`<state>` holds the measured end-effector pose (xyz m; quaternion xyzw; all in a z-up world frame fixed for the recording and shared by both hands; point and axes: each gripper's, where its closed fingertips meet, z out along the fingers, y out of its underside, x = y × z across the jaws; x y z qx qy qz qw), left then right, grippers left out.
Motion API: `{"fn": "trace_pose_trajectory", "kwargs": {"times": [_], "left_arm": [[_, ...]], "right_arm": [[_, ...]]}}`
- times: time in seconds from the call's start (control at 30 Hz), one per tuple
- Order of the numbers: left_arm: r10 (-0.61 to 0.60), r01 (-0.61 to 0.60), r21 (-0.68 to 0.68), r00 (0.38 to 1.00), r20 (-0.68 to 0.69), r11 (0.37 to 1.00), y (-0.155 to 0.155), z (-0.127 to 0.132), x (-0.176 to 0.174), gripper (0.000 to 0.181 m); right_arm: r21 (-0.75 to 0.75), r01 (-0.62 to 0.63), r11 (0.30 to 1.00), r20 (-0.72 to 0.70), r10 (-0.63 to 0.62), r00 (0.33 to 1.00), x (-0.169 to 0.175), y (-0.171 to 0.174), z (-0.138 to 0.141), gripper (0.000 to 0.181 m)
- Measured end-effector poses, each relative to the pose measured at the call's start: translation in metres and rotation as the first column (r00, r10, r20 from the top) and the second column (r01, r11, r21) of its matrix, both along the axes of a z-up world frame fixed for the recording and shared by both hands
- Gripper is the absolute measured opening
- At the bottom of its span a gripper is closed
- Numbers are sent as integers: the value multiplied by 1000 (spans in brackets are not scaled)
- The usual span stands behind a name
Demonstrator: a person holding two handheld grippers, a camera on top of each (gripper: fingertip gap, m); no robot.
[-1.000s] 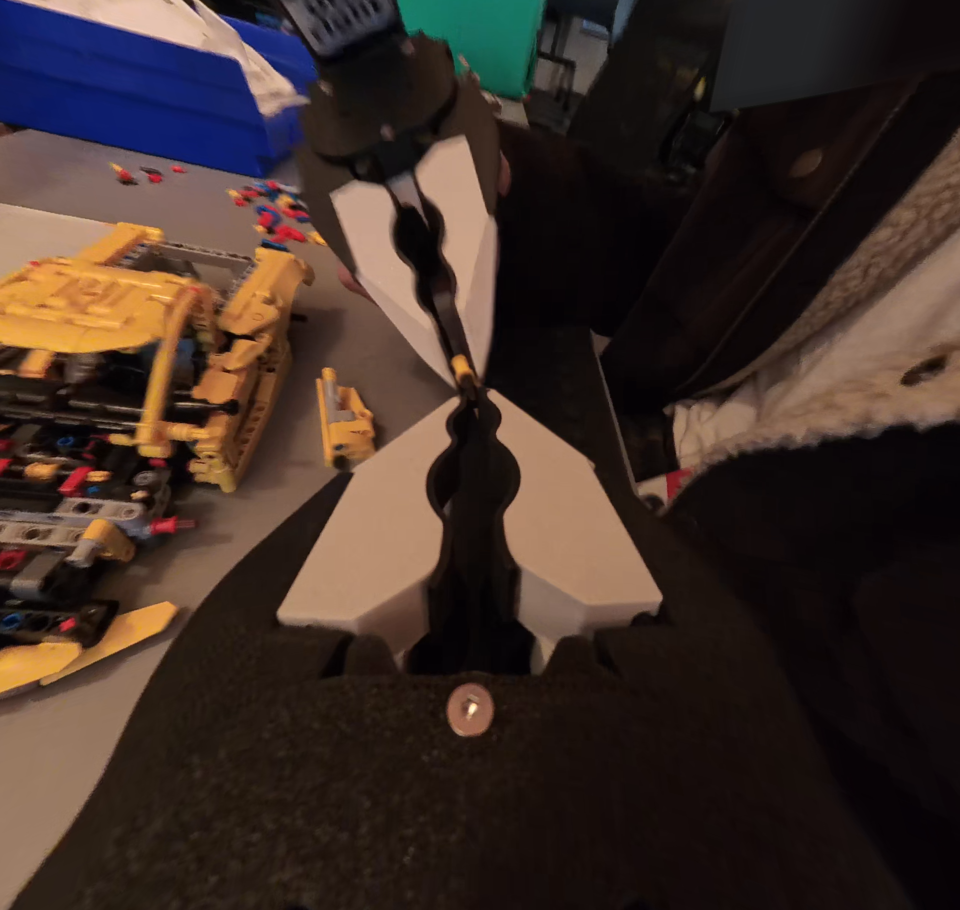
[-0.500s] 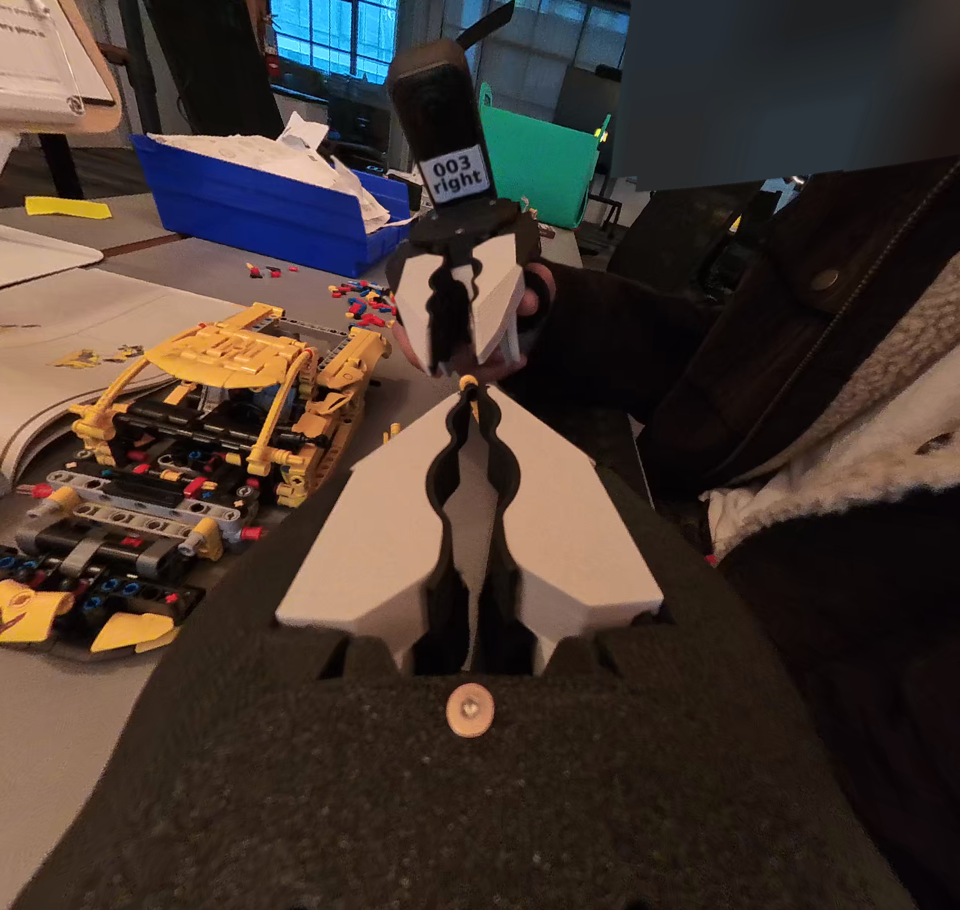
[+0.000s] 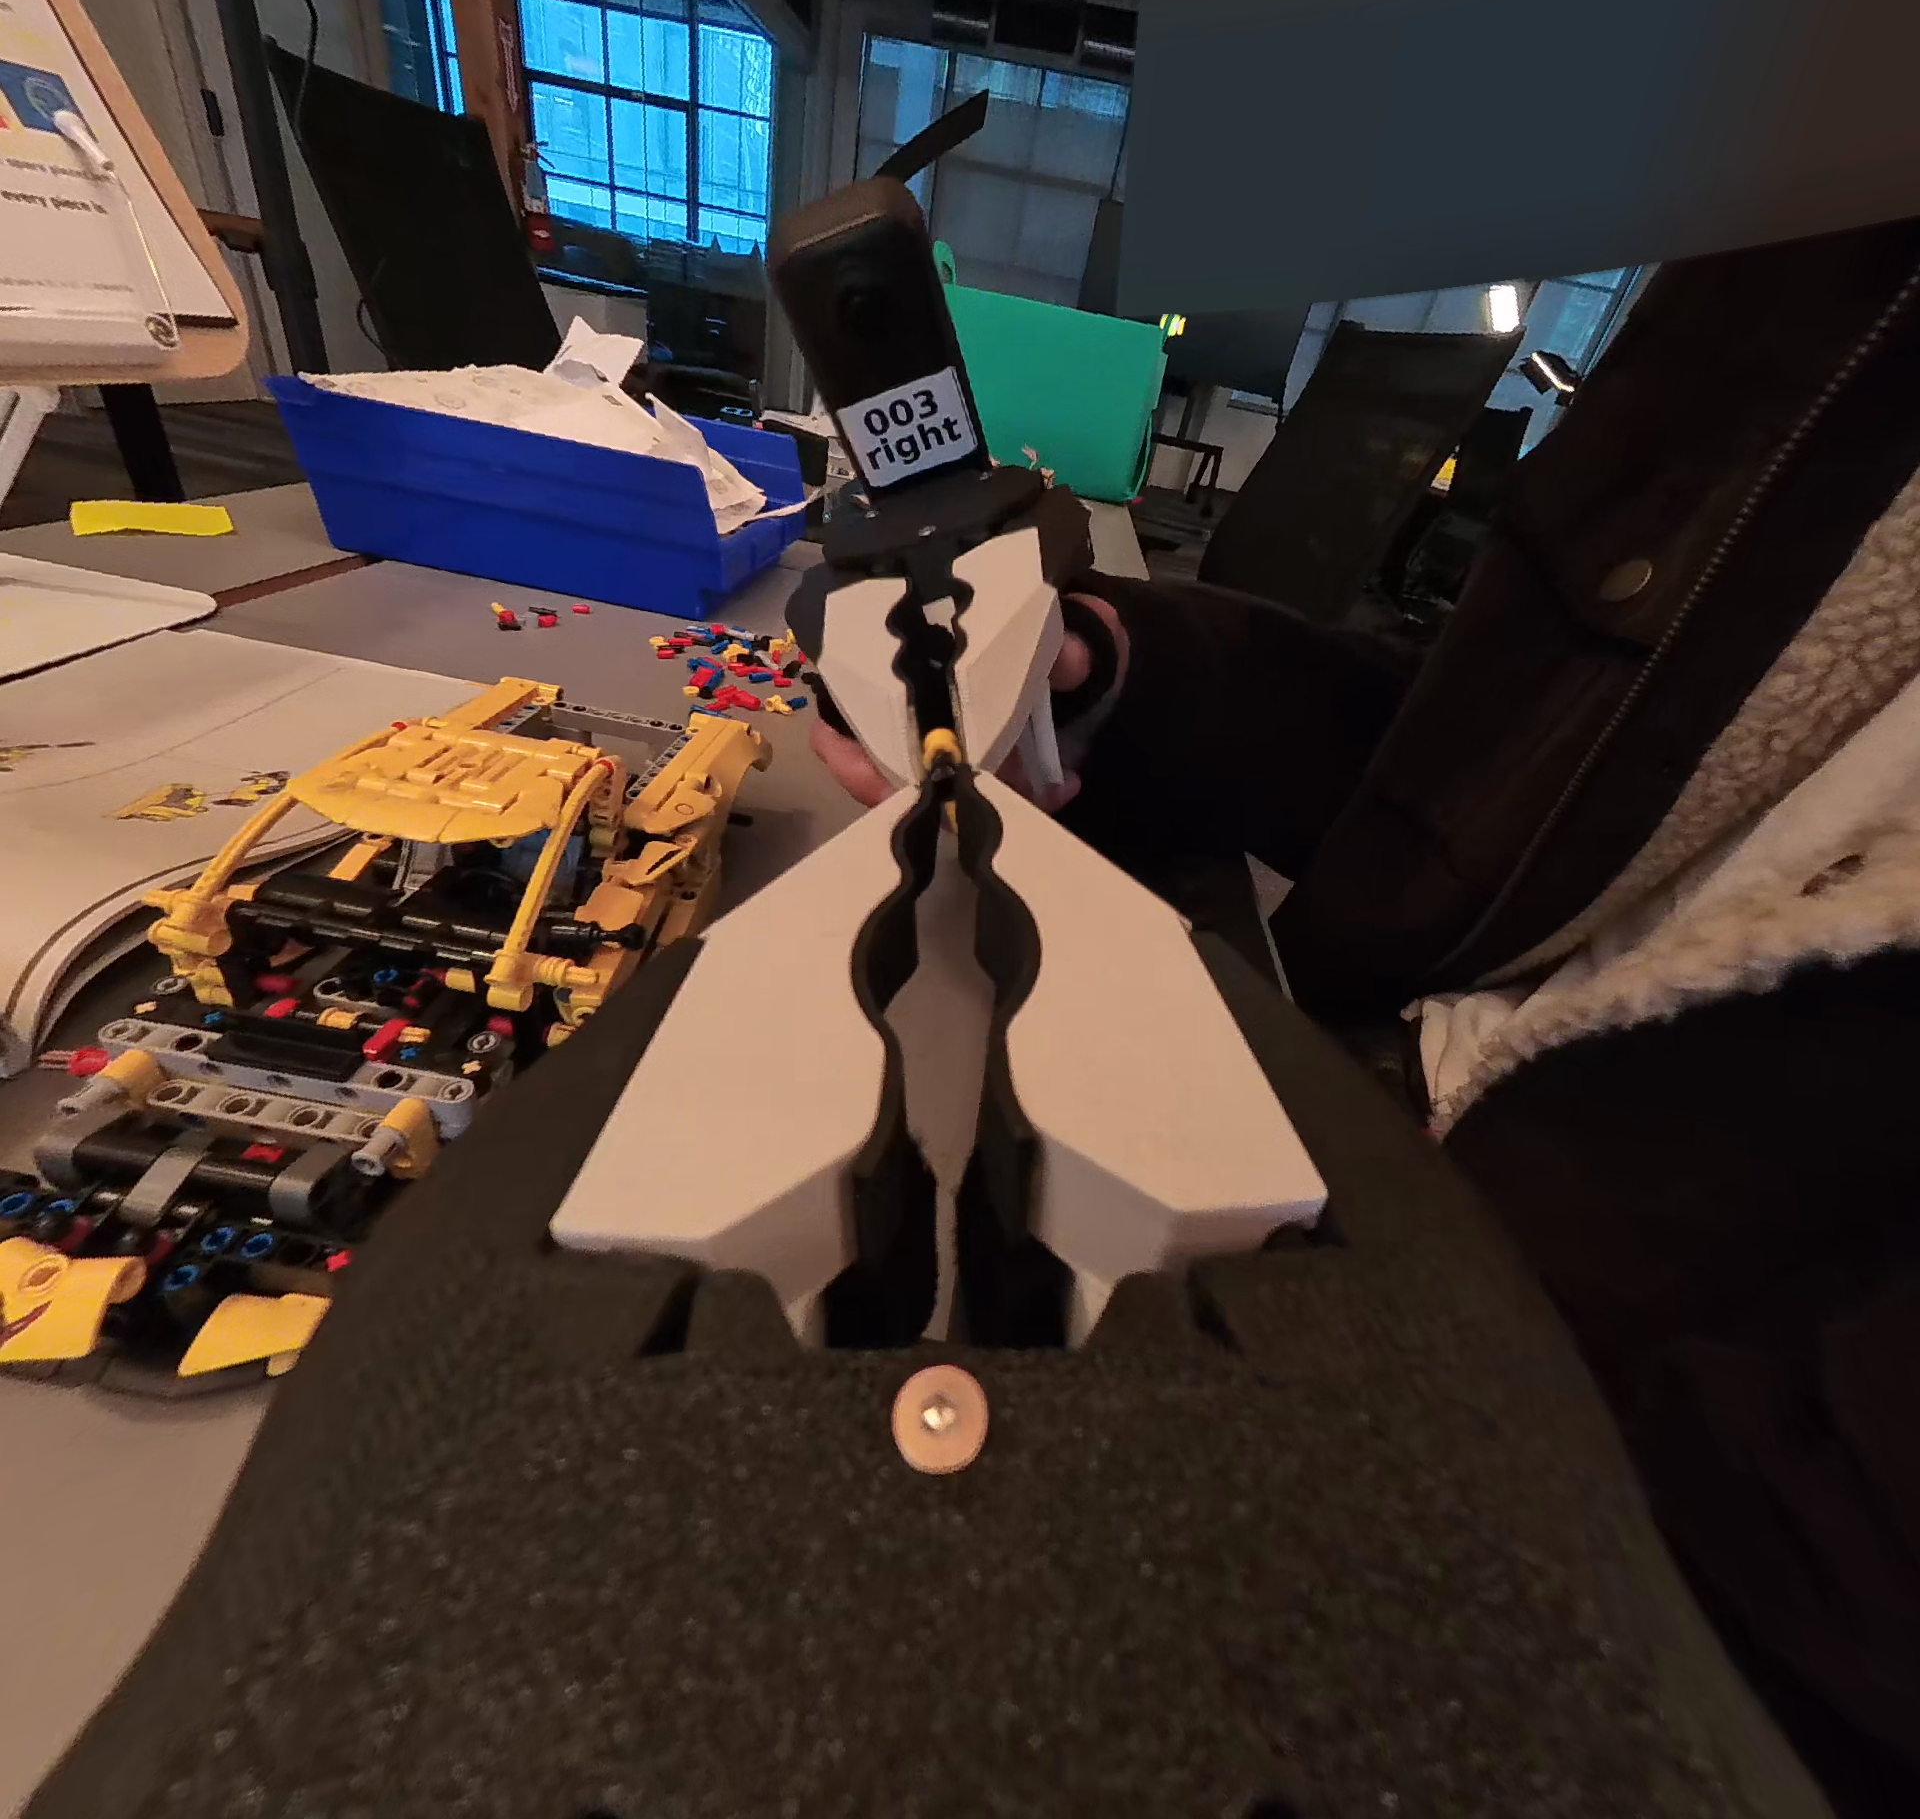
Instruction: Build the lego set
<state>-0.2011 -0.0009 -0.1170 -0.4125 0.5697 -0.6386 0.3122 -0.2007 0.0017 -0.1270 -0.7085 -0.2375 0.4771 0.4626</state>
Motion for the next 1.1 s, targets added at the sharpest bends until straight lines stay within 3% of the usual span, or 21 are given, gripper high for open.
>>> {"fn": "trace_pose_trajectory", "kwargs": {"times": [0.23,1.1], "left_arm": [[-35,34,-67,999,-12,997,-3,1,0,4],[-98,105,47,987,-130,993,-20,-24,2,2]], "right_arm": [[48,-3,999,39,1,999,0,-3,2,5],[-29,-93,995,117,96,988,-6,-17,-23,4]]}}
